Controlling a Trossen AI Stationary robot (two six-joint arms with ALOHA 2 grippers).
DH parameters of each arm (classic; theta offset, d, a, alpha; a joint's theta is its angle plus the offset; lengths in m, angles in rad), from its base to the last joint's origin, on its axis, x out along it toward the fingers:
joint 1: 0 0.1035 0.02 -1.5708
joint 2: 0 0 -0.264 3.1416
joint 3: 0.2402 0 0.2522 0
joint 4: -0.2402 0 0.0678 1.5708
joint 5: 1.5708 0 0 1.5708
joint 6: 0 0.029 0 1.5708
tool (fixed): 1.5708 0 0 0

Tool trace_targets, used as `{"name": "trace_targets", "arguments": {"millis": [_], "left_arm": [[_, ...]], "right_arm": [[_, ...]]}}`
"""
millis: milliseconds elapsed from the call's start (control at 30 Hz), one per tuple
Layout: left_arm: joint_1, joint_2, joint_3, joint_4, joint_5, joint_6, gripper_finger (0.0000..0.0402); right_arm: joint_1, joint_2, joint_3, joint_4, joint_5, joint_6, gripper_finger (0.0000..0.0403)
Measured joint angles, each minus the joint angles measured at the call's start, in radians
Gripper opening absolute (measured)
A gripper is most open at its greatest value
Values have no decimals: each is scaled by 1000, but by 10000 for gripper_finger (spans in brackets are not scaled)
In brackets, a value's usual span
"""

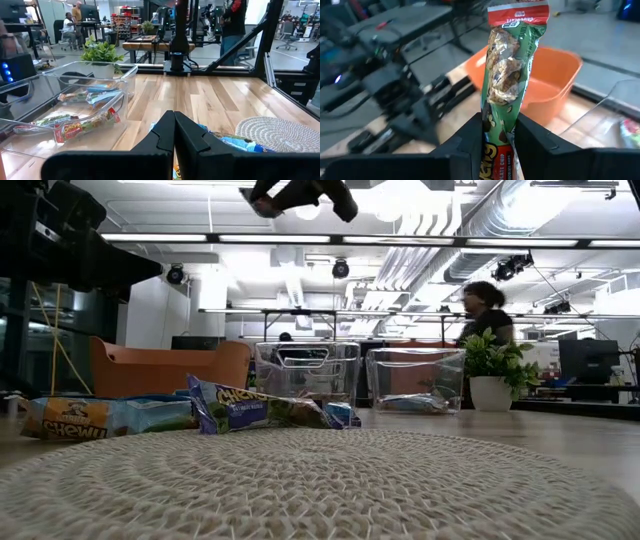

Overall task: Pick and place Granola Bars by type
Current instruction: Put the red granola bar into the left transparent bin

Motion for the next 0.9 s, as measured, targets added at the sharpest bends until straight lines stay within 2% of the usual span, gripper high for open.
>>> {"name": "trace_targets", "arguments": {"millis": [233, 400, 733, 900], "left_arm": [[0, 0, 0, 0, 0, 0, 0], [0, 0, 0, 0, 0, 0, 0], [0, 0, 0, 0, 0, 0, 0], [0, 0, 0, 0, 0, 0, 0]], "right_arm": [[-65, 1, 0, -18, 133, 55, 89], [-160, 1, -3, -93, 138, 133, 89], [-389, 9, -3, -273, -92, 237, 89], [-455, 51, -3, -286, -211, 264, 89]]}}
